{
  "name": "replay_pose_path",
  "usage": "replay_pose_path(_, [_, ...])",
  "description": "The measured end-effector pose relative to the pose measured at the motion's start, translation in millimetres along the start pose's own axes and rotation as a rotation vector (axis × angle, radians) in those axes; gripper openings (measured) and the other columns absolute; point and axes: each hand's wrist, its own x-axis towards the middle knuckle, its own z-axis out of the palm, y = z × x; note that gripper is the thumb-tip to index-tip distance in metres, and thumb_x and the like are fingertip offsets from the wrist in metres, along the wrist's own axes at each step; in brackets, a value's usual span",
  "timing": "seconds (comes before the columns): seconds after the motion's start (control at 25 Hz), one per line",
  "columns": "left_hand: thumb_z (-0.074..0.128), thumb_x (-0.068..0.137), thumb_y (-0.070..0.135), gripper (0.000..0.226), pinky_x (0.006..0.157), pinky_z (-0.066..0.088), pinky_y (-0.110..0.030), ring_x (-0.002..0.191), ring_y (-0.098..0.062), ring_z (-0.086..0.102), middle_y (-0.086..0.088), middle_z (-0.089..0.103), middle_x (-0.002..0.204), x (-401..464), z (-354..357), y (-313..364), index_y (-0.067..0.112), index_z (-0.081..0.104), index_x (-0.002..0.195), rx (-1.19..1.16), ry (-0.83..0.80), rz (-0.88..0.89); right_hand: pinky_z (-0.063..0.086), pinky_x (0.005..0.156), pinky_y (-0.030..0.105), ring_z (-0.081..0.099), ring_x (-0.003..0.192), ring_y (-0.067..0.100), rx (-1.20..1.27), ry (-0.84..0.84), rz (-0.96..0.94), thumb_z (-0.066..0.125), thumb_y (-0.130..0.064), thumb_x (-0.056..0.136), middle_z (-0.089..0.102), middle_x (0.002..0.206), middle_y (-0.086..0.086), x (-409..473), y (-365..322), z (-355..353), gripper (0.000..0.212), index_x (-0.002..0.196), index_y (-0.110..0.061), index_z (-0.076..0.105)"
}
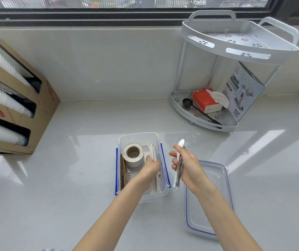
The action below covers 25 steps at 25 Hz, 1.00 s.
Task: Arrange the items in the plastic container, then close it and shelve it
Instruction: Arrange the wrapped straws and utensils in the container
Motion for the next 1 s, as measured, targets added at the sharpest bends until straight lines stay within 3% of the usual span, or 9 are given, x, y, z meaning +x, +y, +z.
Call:
replay_pose_path(0.08, [0.032, 0.092, 0.019, 0.061, 0.111, 0.032, -0.042, 0.136, -0.029, 0.031, -0.011, 0.027, 0.151, 5.0, 1.7, -2.2, 0.013, 0.005, 0.146, 0.034, 0.017, -0.059, 0.043, 0.046, 0.016, 0.042, 0.046, 0.006, 0.005, -0.007, 0.018, 0.047, -0.029, 0.092, 0.057, 0.079, -0.001, 1.4, -0.5, -0.9, 0.012, 0.091, -0.019, 0.055])
replay_pose_path(0.16, [0.032, 0.093, 0.022, 0.062, 0.116, 0.023, -0.045, 0.141, -0.029, 0.021, -0.008, 0.017, 0.155, 5.9, 2.0, -2.7, 0.015, 0.001, 0.146, 0.014, 0.025, -0.084, 0.043, 0.05, 0.017, 0.042, 0.049, 0.007, 0.006, -0.011, 0.03, 0.045, -0.03, 0.092, 0.057, 0.08, -0.001, 2.0, -0.8, -0.9, 0.014, 0.093, -0.02, 0.054])
replay_pose_path(0.24, [0.031, 0.094, 0.024, 0.06, 0.116, 0.023, -0.045, 0.141, -0.027, 0.02, -0.006, 0.016, 0.156, 5.0, 2.1, -2.3, 0.016, 0.003, 0.146, -0.053, 0.009, -0.078, 0.044, 0.048, 0.016, 0.043, 0.049, 0.006, 0.012, -0.015, 0.038, 0.044, -0.03, 0.092, 0.058, 0.079, -0.001, 2.2, -0.6, -0.8, 0.015, 0.093, -0.019, 0.055])
replay_pose_path(0.44, [0.032, 0.092, 0.035, 0.049, 0.114, 0.028, -0.043, 0.132, -0.024, 0.038, -0.007, 0.041, 0.144, 4.2, -0.6, -2.2, 0.015, 0.034, 0.138, -0.125, -0.031, -0.051, 0.045, 0.044, 0.014, 0.043, 0.049, 0.006, 0.006, -0.022, 0.05, 0.045, -0.029, 0.092, 0.058, 0.08, -0.001, 0.6, 0.2, 0.0, 0.016, 0.097, -0.018, 0.055])
replay_pose_path(0.64, [0.032, 0.093, 0.041, 0.055, 0.118, 0.02, -0.043, 0.139, -0.022, 0.027, -0.006, 0.03, 0.152, 1.4, -0.5, -1.5, 0.015, 0.029, 0.142, -0.125, -0.021, -0.04, 0.045, 0.043, 0.014, 0.047, 0.041, 0.004, 0.014, -0.029, 0.05, 0.046, -0.028, 0.092, 0.058, 0.079, -0.001, -2.1, 0.4, -0.2, 0.013, 0.093, -0.02, 0.056])
replay_pose_path(1.0, [0.031, 0.094, 0.044, 0.05, 0.115, 0.025, -0.047, 0.134, -0.026, 0.037, -0.009, 0.043, 0.144, -4.4, 1.4, -3.0, 0.017, 0.042, 0.134, -0.192, -0.08, -0.069, 0.044, 0.044, 0.015, 0.048, 0.04, 0.003, 0.012, -0.029, 0.055, 0.049, -0.028, 0.091, 0.058, 0.079, -0.001, -3.2, 2.1, -4.0, 0.011, 0.09, -0.02, 0.056])
